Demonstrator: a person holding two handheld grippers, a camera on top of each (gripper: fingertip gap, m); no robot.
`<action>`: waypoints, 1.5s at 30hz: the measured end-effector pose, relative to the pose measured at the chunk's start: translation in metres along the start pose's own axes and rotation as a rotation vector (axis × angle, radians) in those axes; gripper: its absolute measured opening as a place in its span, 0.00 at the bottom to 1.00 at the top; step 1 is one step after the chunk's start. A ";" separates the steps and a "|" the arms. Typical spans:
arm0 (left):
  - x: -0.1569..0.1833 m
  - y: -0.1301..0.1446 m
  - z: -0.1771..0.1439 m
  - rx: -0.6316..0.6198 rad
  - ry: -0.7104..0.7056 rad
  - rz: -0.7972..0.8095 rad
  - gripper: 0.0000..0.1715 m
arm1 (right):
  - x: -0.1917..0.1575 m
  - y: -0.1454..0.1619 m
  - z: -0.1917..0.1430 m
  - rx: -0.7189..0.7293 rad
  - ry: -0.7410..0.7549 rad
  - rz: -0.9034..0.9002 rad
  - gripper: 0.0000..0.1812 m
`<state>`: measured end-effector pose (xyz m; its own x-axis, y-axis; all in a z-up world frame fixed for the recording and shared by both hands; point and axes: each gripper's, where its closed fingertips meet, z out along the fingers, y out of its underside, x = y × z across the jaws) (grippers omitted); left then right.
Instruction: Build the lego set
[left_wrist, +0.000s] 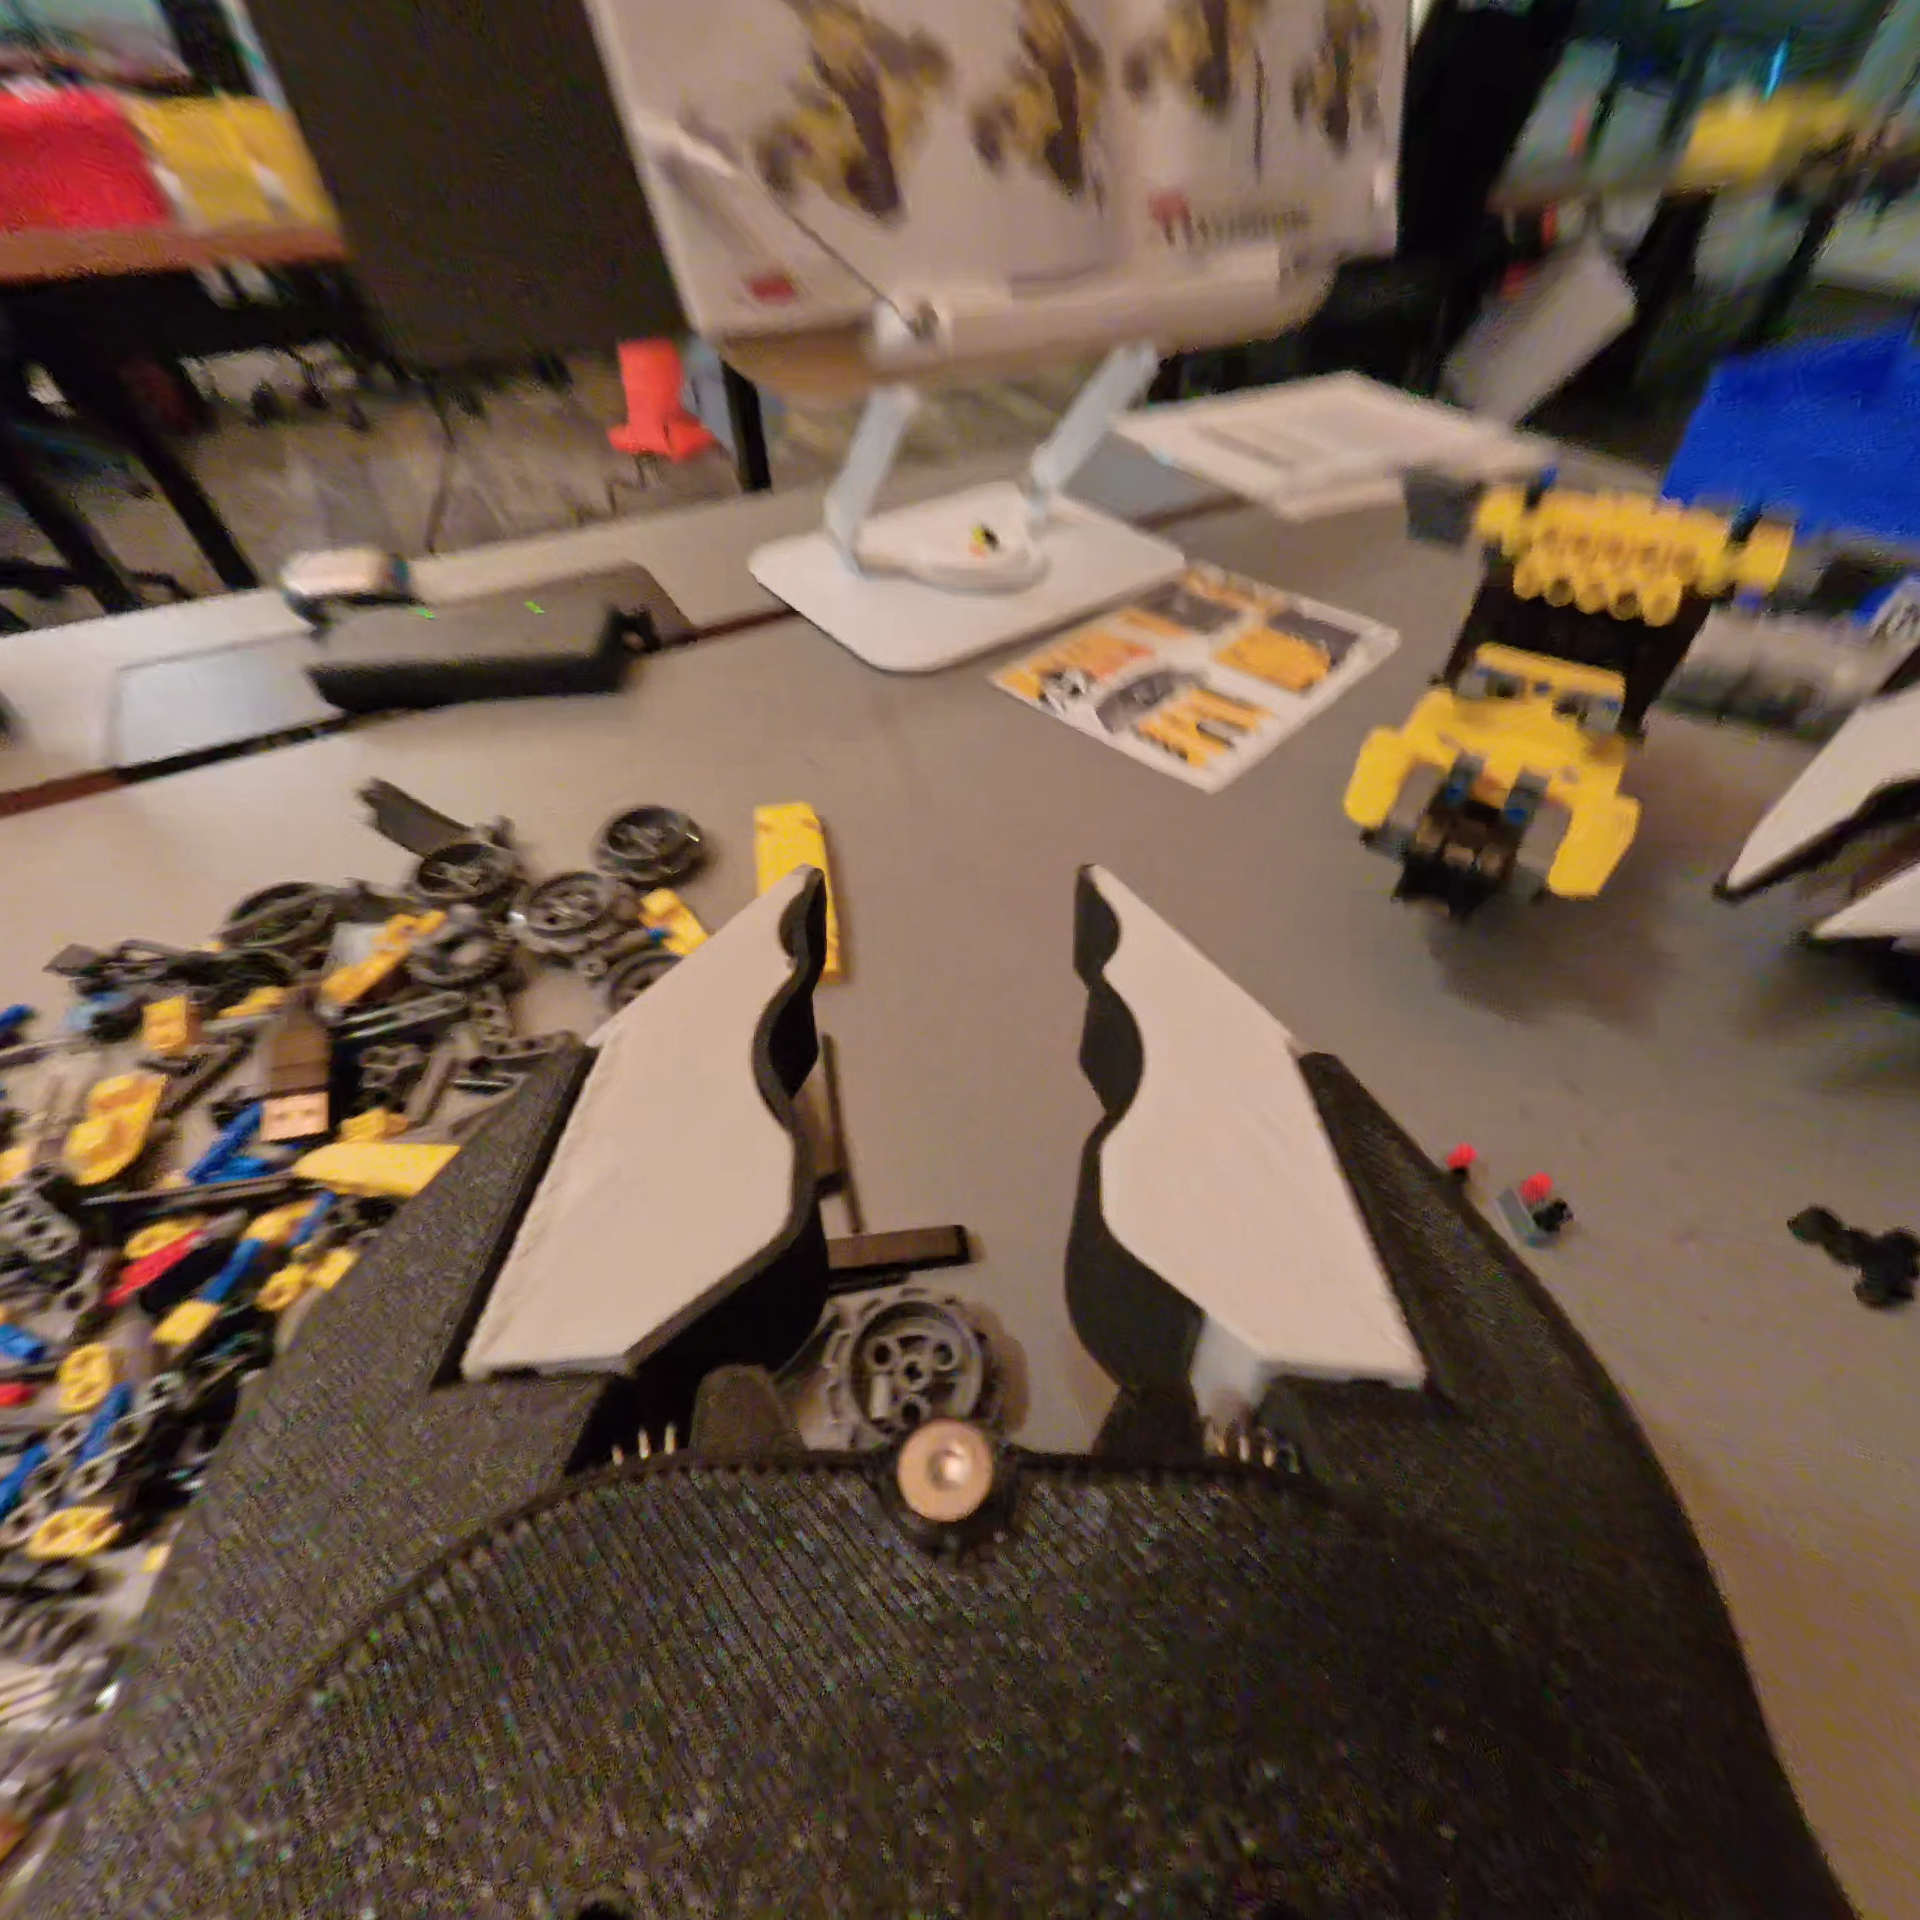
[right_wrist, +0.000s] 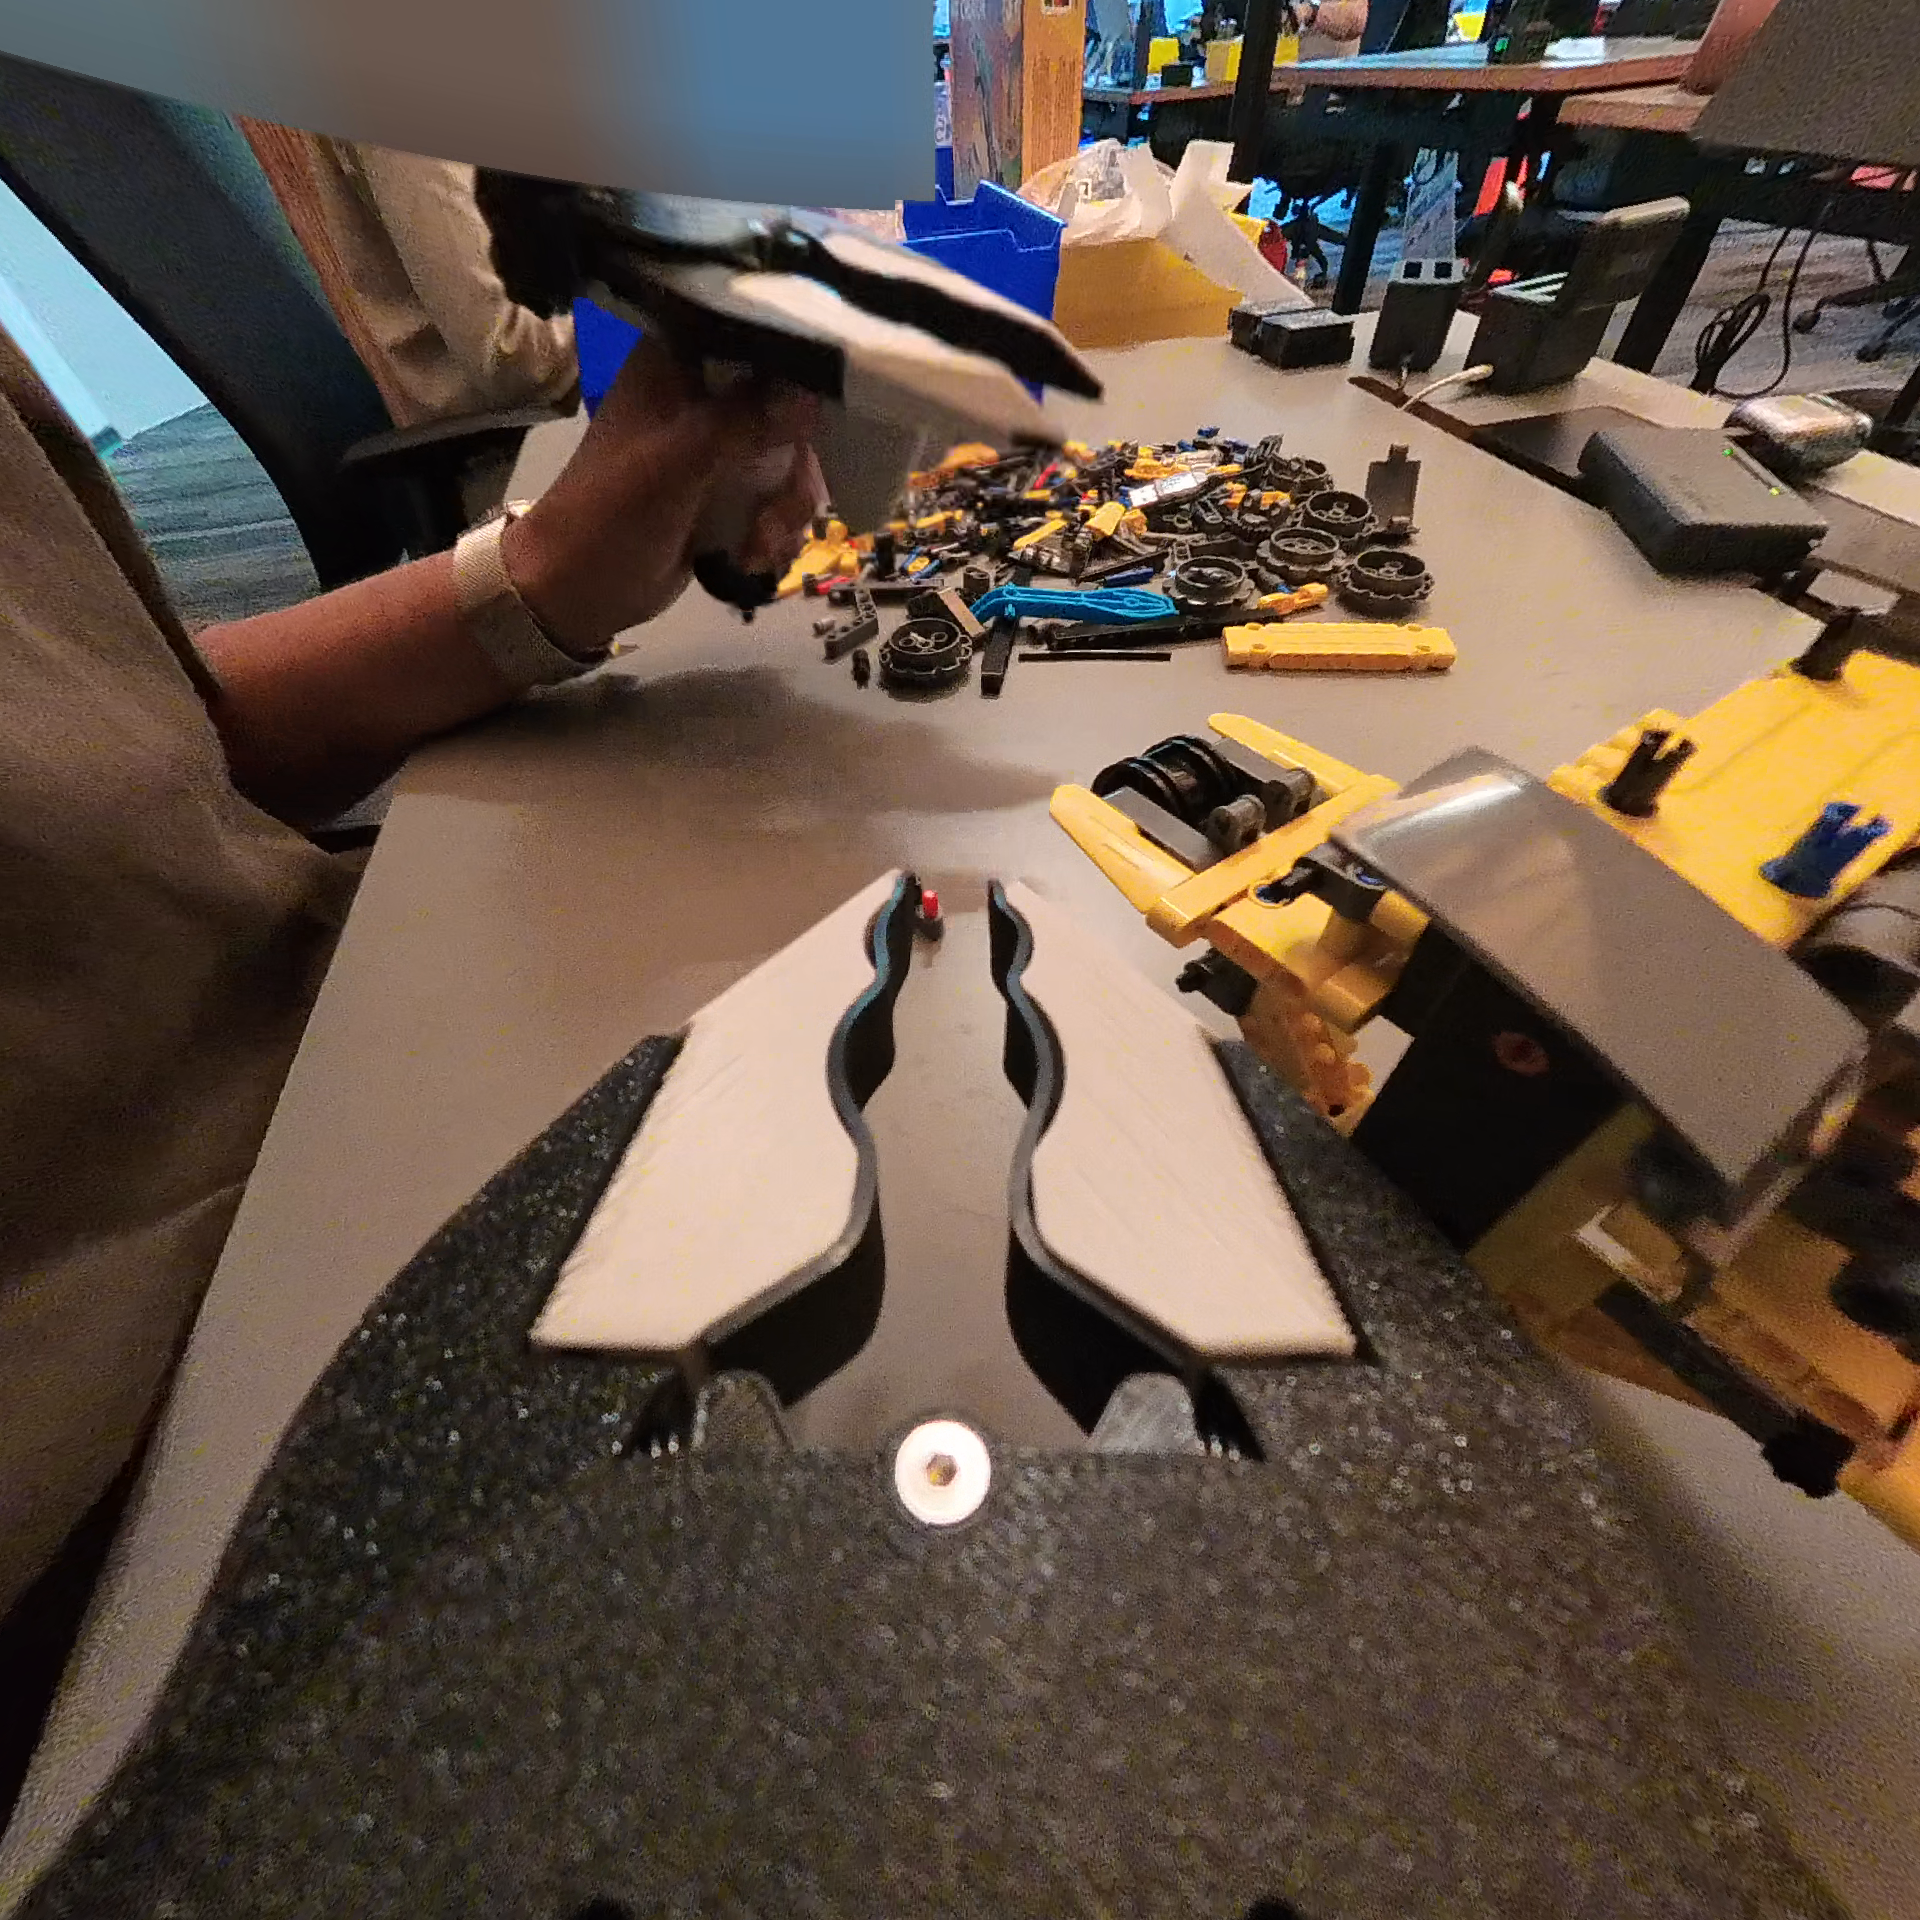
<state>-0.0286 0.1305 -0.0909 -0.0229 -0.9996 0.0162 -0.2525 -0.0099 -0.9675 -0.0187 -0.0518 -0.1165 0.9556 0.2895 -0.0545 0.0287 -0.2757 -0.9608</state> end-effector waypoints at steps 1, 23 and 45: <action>-0.012 -0.006 -0.009 0.044 -0.022 -0.020 0.22 | 0.000 0.000 0.000 0.000 0.004 -0.005 0.07; -0.136 0.061 0.018 -0.411 -0.056 -0.113 0.06 | -0.004 0.007 0.005 -0.054 0.032 -0.079 0.08; -0.143 0.044 -0.017 -0.245 -0.064 -0.178 0.15 | -0.009 0.012 0.009 -0.095 0.017 -0.113 0.09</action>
<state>-0.0532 0.2738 -0.1313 0.1014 -0.9825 0.1562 -0.4734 -0.1857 -0.8611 -0.0298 -0.0500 -0.1303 0.9495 0.3084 0.0584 0.1636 -0.3276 -0.9305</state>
